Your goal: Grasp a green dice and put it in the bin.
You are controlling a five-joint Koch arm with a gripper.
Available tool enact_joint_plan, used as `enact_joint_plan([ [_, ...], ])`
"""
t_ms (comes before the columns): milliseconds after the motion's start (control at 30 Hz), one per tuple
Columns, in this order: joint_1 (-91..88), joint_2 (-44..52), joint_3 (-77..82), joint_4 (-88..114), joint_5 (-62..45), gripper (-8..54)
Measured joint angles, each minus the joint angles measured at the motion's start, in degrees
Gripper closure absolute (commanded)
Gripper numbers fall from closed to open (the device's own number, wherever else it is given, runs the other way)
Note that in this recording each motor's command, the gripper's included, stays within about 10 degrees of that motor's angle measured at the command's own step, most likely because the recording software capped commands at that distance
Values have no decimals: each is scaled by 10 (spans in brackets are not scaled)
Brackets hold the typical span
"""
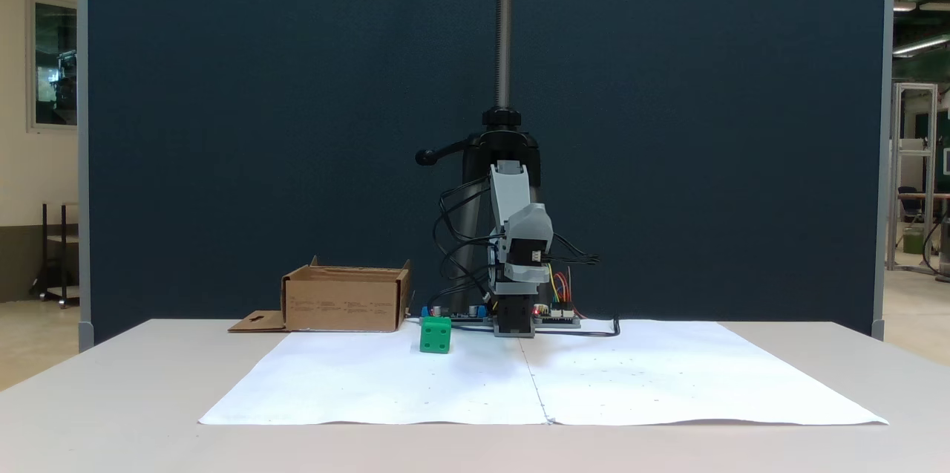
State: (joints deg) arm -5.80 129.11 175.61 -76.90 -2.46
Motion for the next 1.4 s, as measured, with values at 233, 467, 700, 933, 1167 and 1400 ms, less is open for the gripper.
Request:
enact_joint_plan([
  [233, -18, 0, -1, -1, -6, 51],
  [467, -33, 0, -24, 103, -51, 52],
  [700, -27, 0, -154, 333, -53, 51],
  [933, -21, 0, -303, 593, -53, 48],
  [1167, 28, 0, -427, 830, -22, 47],
  [1400, 53, 0, -446, 1009, 38, 47],
])
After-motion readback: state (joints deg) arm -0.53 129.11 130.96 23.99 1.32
